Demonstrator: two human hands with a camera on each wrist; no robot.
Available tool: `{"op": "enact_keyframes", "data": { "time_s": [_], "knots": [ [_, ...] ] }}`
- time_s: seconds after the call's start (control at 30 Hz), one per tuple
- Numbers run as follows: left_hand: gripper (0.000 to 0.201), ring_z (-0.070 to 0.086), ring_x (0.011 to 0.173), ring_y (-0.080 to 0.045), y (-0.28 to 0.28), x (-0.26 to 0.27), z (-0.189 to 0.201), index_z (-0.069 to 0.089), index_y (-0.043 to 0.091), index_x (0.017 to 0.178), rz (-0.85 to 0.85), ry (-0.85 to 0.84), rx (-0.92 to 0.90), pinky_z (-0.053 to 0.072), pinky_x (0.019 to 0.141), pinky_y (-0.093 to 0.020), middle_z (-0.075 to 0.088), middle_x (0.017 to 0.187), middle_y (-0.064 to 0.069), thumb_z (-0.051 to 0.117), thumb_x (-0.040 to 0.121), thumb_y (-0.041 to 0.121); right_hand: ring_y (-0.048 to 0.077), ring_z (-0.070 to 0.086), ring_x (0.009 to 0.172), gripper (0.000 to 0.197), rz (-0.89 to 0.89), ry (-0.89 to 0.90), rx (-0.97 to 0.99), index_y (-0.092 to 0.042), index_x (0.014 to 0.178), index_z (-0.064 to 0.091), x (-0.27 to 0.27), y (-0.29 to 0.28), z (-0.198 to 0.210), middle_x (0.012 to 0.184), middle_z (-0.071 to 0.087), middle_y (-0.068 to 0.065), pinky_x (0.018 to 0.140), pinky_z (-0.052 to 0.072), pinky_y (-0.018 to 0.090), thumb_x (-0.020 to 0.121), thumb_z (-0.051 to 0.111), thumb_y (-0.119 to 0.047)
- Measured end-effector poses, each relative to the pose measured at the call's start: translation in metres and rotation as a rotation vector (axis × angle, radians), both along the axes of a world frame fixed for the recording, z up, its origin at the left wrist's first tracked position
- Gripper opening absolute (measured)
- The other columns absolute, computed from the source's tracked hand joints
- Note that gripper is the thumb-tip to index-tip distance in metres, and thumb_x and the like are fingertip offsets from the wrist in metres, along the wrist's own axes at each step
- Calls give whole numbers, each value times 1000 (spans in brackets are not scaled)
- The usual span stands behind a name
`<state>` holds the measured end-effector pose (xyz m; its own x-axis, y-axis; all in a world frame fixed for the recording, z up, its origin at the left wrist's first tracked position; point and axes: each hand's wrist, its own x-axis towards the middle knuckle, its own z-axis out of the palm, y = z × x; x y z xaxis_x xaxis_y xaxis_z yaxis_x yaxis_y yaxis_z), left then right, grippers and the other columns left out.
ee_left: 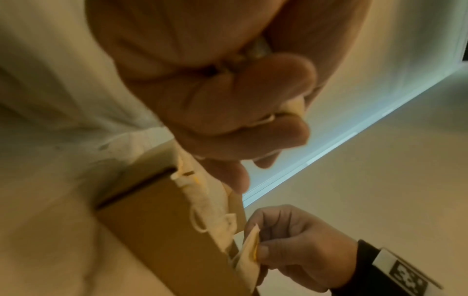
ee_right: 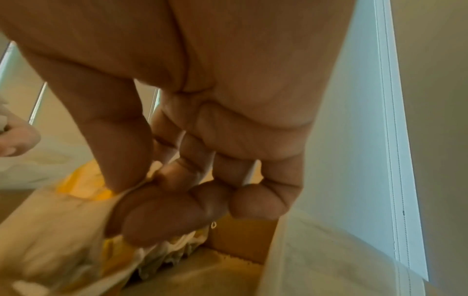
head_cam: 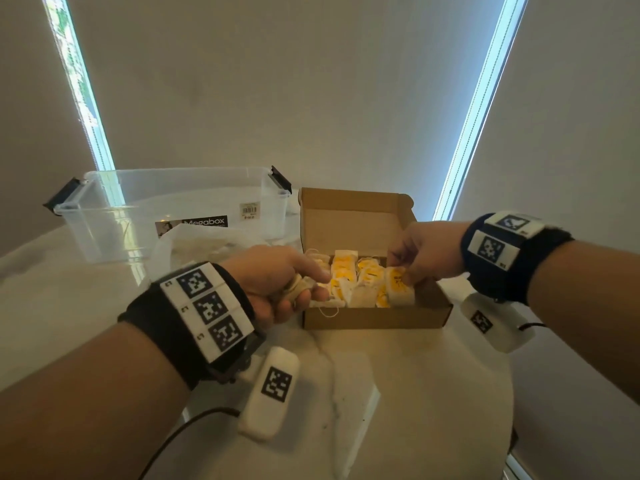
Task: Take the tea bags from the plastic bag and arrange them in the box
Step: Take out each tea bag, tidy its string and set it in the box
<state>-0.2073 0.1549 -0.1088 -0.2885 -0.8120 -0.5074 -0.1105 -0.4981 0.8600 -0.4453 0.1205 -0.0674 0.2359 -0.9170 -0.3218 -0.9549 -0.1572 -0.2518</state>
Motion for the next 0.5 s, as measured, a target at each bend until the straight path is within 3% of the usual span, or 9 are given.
{"op": "enact_keyframes", "data": {
  "time_s": [0.1,0.2,0.37,0.43,0.5],
  "knots": [
    [31,49,42,-5,1,-1,-6,59,11,122,-15,-52,4,35,30,-14,67,70,-4,65,92,16,12,69,90,22,8,87,-9,-24,109,70,4,-1,-12,102,74,-2,86,53,25,90,71,-14],
    [26,48,41,-5,-1,-3,-9,61,9,117,-34,-92,-4,33,31,-13,65,70,-3,64,93,17,10,65,91,23,-11,152,-55,-22,111,71,7,-3,-21,100,71,-6,91,54,28,88,74,-20],
    [18,47,40,-6,-1,-7,-11,62,6,108,-51,-157,-34,32,29,-15,63,68,-4,63,93,15,11,62,81,13,-76,181,-137,-15,100,74,8,-9,-24,92,70,0,84,57,28,87,72,-16],
    [16,47,39,-6,-1,-8,-10,62,6,106,-50,-167,-39,32,29,-15,62,67,-4,63,93,14,10,61,73,5,-97,138,-144,-16,88,71,6,-10,-18,83,67,-1,80,57,28,88,68,-12],
    [14,47,39,-6,0,-8,-8,61,6,105,-59,-165,-32,32,29,-15,62,65,-4,62,93,14,14,67,72,8,-142,39,-112,-17,87,69,3,-9,-12,82,69,1,78,61,31,90,67,-9]
  ]
}}
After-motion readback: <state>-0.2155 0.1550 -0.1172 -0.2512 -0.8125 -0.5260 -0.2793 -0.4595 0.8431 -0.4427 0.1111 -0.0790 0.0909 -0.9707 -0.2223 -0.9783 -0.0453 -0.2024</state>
